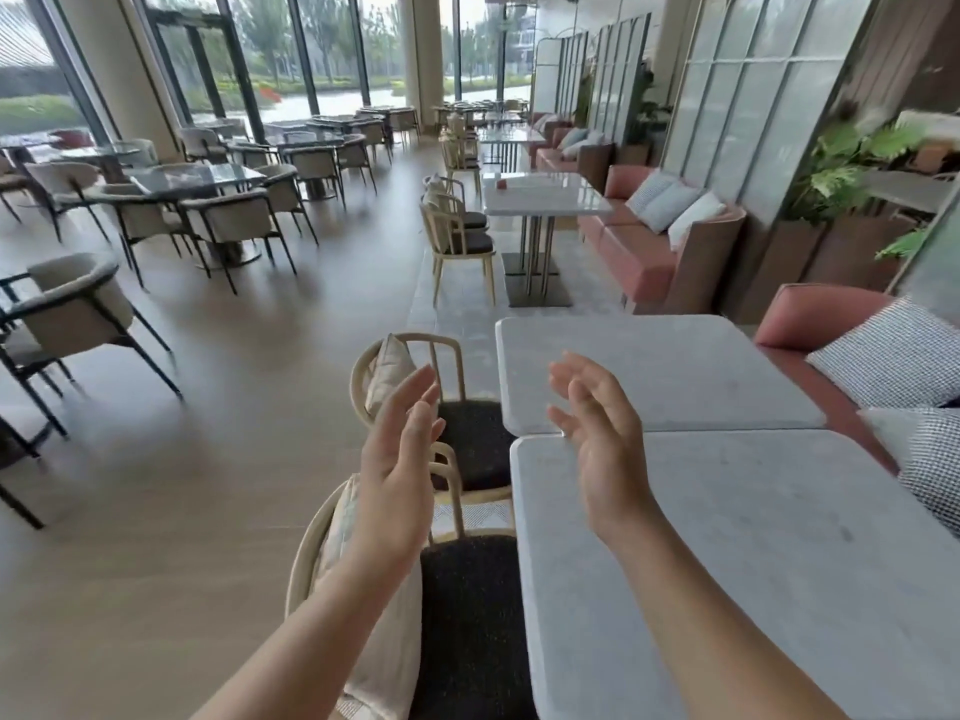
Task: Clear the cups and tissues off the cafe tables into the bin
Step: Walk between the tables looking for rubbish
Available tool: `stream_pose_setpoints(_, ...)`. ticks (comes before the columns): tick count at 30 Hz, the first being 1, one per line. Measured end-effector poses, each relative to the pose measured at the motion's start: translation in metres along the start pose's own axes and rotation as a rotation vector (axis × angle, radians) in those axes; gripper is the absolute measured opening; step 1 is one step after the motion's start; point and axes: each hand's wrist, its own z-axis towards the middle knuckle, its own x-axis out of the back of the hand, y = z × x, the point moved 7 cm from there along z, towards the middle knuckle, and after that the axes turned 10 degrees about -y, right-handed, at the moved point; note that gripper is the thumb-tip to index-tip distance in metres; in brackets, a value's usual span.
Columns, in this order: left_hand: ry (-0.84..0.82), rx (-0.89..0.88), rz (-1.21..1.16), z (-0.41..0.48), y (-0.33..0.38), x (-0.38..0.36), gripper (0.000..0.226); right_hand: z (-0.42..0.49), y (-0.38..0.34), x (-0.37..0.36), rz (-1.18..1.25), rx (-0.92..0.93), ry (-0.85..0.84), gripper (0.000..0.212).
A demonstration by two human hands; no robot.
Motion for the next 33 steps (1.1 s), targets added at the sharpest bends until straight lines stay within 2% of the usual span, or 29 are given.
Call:
stream_pose_setpoints(3,-0.055,0.014,-0.005,0.036,-0.023,-0.038,0.039,0.032,0.014,0.039,-0.009,-0.005,0.05,0.063)
stream_pose_setpoints(11,-0.073,0.084,-0.044,0.102,-0.082,-0.092,0.04,0.094,0.051,0.095,-0.031,-0.062,0.088,0.047)
stream_pose_setpoints(14,-0.088,0.11,-0.029,0.115,-0.103,-0.099,0.041,0.107,0.071,0.105,-0.032,-0.104,0.104,0.049)
stream_pose_setpoints(21,-0.167,0.263,0.005,0.118,-0.175,-0.112,0.035,0.104,0.138,0.131,-0.018,-0.215,0.194,0.046)
stream_pose_setpoints(28,-0.197,0.408,-0.025,0.106,-0.225,-0.121,0.032,0.083,0.194,0.161,-0.058,-0.368,0.246,0.034)
stream_pose_setpoints(33,-0.202,0.464,-0.027,0.111,-0.246,-0.125,0.03,0.091,0.222,0.177,-0.104,-0.408,0.226,0.039)
